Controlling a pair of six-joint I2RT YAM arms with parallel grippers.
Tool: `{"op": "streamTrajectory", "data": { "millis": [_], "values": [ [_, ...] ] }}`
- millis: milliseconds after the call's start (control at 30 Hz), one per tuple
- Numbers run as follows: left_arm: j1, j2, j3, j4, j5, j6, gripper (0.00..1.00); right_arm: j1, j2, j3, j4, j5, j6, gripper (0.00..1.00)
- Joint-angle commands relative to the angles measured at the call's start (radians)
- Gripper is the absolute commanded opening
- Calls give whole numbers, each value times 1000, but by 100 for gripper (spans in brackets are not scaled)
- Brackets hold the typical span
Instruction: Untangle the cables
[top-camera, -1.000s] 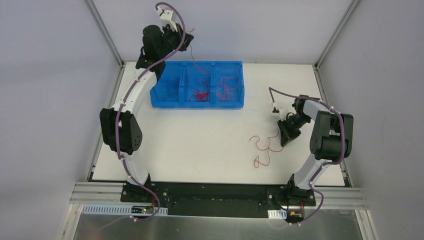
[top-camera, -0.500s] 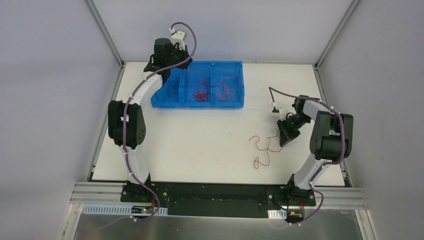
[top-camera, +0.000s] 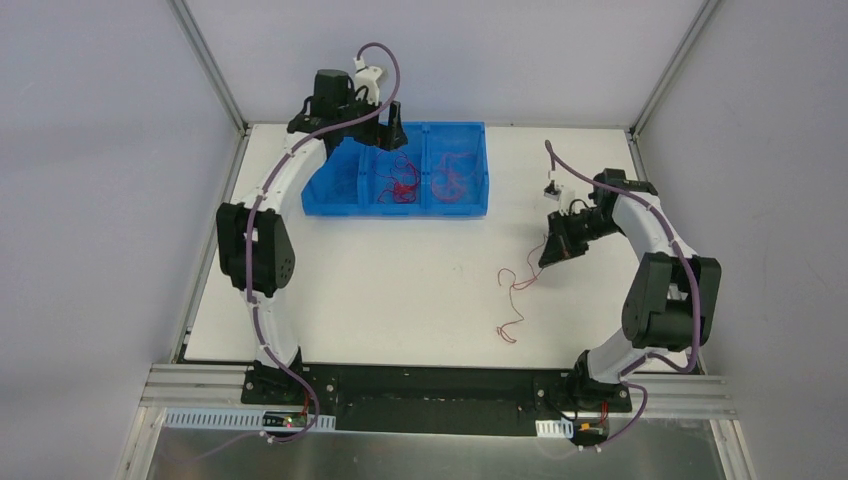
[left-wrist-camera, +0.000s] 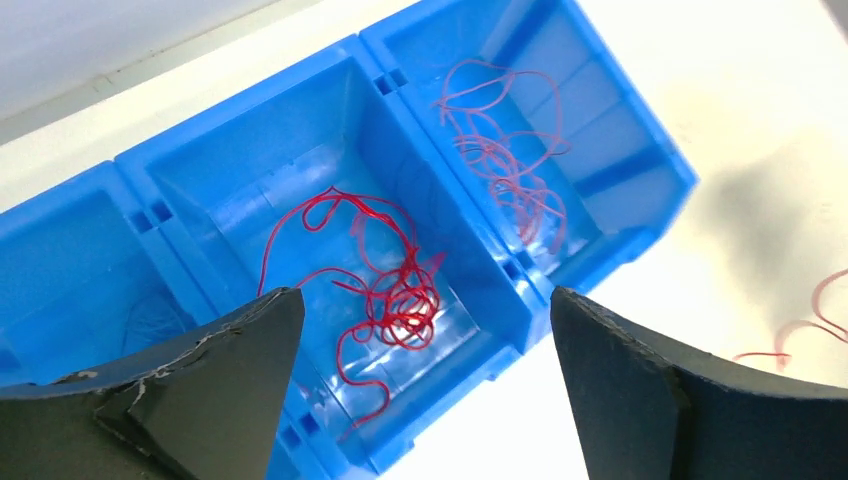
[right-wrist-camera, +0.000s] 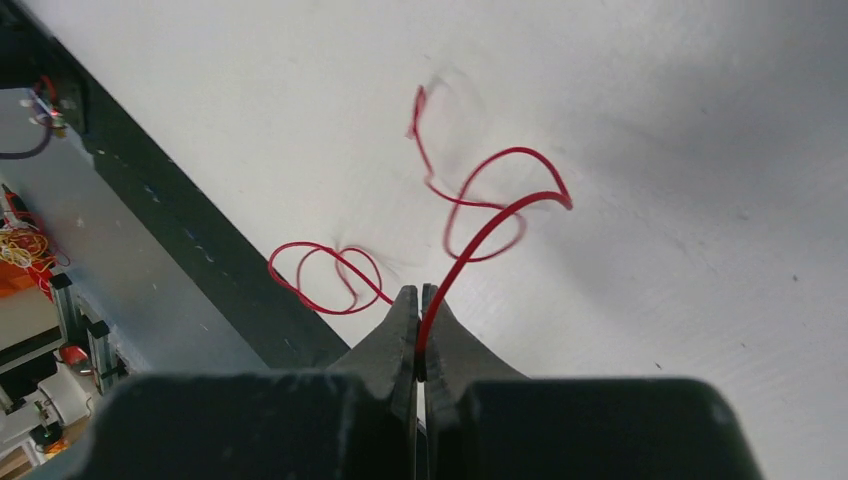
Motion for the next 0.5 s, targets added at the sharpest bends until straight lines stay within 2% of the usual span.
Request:
{"op": "streamTrajectory", "data": {
  "millis": [0, 133, 233, 333, 467],
  "values": [
    [56, -182, -18, -51, 98, -30, 99, 55, -136, 69, -46, -197, 72, 0],
    [87, -329, -133, -16, 282, -17, 99, 135, -245, 108, -1, -269, 168, 0],
    [68, -445, -237, 4, 456, 19, 99, 196, -324, 118, 105, -290, 280, 0],
    [7, -551, -329, 5, 537, 34, 99, 261, -373, 134, 206, -293, 381, 0],
    [-125, -643, -411, 17, 561, 8, 99, 338, -390, 178, 291, -280, 464, 0]
  ]
}}
